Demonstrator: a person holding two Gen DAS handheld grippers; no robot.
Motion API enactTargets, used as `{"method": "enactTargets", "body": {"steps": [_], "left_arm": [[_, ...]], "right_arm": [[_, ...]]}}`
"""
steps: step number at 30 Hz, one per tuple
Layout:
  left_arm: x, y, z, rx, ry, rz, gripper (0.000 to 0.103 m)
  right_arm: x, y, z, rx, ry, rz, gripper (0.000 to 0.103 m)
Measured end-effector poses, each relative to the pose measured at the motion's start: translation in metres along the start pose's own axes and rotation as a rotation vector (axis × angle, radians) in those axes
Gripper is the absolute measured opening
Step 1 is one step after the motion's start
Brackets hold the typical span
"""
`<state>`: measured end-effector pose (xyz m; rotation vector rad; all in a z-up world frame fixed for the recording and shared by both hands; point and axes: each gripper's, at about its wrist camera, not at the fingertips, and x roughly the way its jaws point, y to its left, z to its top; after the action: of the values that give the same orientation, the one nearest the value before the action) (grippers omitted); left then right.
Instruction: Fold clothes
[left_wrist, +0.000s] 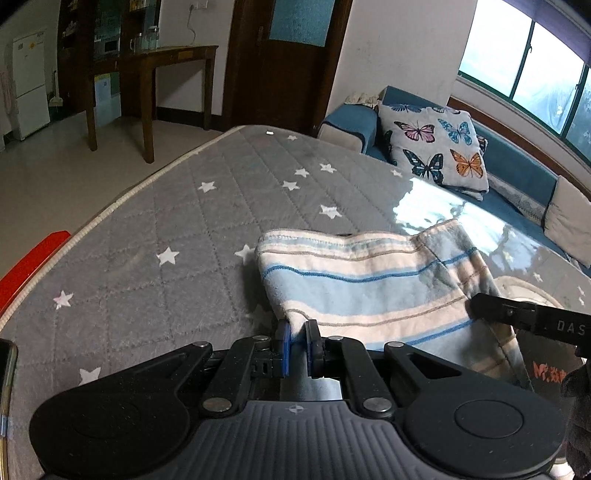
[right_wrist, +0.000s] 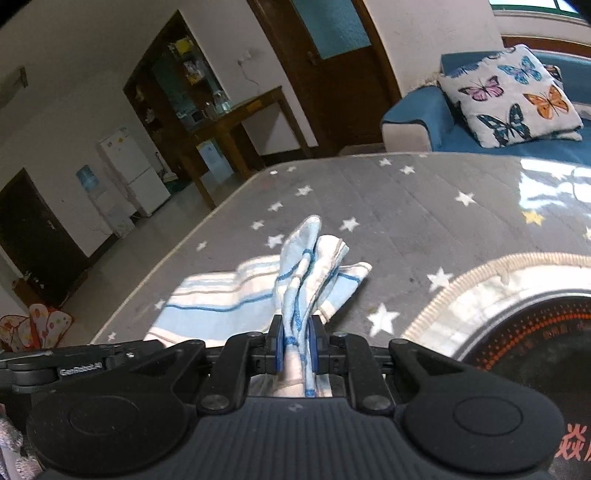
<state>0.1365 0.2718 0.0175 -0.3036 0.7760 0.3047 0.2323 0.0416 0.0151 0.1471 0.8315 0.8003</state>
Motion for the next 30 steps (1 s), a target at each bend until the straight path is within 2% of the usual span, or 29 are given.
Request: {"method": "enactTargets", "body": {"steps": [8,11,14,18,26,30], "left_arm": [[0.007,0.004,0.0,0.001,0.024,0.028,0.013],[0.003,0.007,0.003,0.002,0.015,0.039,0.014],[0.001,0.006,0.009,0.005,-0.003,0.046,0.015],[0.005,0.001,0.02,0.007,-0.012,0.036,0.015],[0.022,-0.014,0.036,0.025,0.003,0.003,0.015],[0.027,-0.031,0.046,0.058,-0.009,-0.031,0.015]], "right_arm": [[0.011,-0.012,-0.004,0.014,0.034,-0.042,0.017],[0.001,-0.006,0.001,-0.024,-0.005,-0.086,0.02],[-0.009,0.0,0.009,-0.05,-0.045,-0.081,0.019],[-0.006,0.009,0.016,-0.078,-0.052,-0.05,0.019],[0.024,-0.003,0.009,-0.056,0.009,-0.057,0.017],[0.021,-0.001,0.014,-0.068,-0.014,-0.047,0.019]]}}
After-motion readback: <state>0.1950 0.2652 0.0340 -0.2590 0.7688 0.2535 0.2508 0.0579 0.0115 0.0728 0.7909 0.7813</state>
